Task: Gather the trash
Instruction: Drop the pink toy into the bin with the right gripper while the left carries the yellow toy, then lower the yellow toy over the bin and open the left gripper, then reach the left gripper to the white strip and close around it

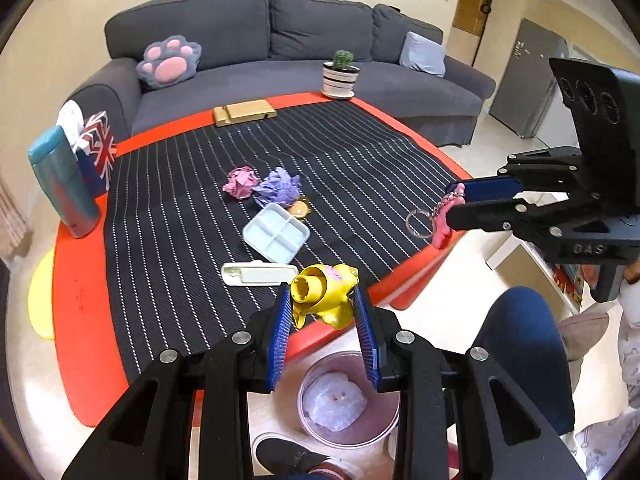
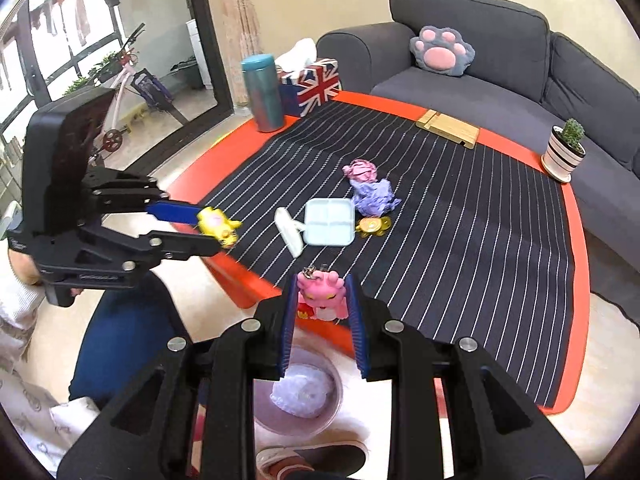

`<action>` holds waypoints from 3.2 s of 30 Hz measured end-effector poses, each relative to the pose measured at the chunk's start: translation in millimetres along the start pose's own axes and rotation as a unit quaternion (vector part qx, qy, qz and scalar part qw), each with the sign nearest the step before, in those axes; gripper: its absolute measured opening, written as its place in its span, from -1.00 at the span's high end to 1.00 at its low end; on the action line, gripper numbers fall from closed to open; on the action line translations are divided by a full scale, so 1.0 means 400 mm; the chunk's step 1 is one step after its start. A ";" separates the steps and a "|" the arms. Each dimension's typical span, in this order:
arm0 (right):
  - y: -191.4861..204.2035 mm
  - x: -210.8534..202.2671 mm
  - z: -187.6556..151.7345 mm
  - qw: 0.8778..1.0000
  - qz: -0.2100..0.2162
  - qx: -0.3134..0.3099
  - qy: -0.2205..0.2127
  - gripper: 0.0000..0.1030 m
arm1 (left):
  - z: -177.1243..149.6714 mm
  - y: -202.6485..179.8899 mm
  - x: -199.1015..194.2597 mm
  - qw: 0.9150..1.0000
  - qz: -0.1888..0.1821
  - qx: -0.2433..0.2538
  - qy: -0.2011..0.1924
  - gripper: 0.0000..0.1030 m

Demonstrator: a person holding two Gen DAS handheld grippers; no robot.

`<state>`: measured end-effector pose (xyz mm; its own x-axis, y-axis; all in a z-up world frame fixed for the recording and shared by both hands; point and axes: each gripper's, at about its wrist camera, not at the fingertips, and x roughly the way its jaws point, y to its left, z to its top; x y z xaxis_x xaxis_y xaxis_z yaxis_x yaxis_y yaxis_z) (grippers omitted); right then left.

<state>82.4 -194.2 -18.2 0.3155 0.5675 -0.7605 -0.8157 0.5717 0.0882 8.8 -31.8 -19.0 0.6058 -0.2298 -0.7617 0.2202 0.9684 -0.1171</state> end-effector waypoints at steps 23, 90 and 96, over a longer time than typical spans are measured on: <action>0.124 -0.019 -0.142 0.998 0.065 0.004 0.026 -0.07 | -0.079 -0.055 -0.059 1.000 -0.018 0.001 -0.004 0.40; 0.020 -0.085 -0.176 0.997 -0.001 0.082 -0.012 -0.91 | -0.100 -0.104 -0.026 1.000 -0.021 -0.004 0.008 -0.85; 0.015 -0.071 -0.162 0.996 -0.003 0.083 -0.011 -0.93 | -0.089 -0.067 -0.019 1.000 -0.006 -0.018 0.002 -0.85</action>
<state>36.9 -245.3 -37.7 0.3328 0.5755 -0.7471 -0.7226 0.6646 0.1900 -28.8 -52.6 -32.8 0.5999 -0.2413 -0.7628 0.2000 0.9684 -0.1491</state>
